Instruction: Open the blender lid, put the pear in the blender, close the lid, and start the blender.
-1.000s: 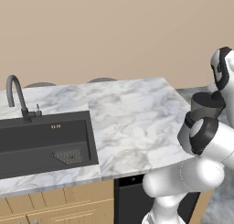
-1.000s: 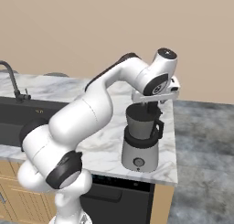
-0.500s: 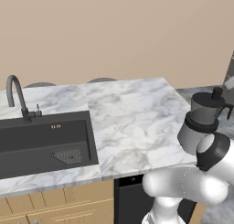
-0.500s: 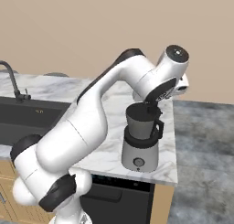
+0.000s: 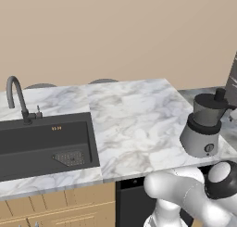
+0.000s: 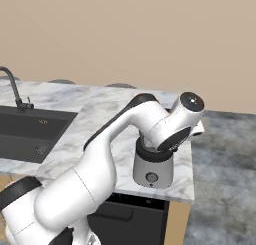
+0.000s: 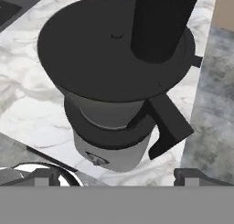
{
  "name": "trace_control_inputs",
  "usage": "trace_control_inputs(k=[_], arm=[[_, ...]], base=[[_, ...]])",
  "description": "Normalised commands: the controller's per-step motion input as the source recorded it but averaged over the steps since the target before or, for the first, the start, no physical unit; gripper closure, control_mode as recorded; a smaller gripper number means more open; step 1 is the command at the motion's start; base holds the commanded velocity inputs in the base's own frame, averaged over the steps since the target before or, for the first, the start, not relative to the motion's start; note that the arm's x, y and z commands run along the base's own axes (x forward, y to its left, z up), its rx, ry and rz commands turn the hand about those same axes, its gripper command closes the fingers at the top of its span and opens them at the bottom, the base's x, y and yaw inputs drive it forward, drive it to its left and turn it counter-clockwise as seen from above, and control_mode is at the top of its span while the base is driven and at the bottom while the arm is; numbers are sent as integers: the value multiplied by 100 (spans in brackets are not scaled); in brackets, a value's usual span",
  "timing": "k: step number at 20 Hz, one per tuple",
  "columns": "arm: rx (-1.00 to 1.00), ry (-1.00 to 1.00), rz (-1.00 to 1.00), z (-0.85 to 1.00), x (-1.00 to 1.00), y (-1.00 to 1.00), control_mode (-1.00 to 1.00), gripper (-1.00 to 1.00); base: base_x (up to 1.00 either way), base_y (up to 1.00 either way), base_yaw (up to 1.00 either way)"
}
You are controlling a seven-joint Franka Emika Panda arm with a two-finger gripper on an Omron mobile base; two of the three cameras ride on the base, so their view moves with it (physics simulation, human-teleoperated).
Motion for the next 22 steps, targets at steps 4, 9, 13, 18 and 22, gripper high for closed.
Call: trace_control_inputs(k=[4, 9, 13, 18, 22], arm=[[4, -35, 13, -93, -94, -16, -100, -100], [8, -24, 31, -90, -60, 11, -100, -100], [12, -4, 34, -65, -19, 10, -100, -100], [20, 0, 29, -36, 0, 17, -100, -100], [15, 0, 23, -10, -2, 13, -100, -100]], base=[[0, 0, 0], [0, 0, 0], [0, 0, 0], [0, 0, 0], [0, 0, 0]])
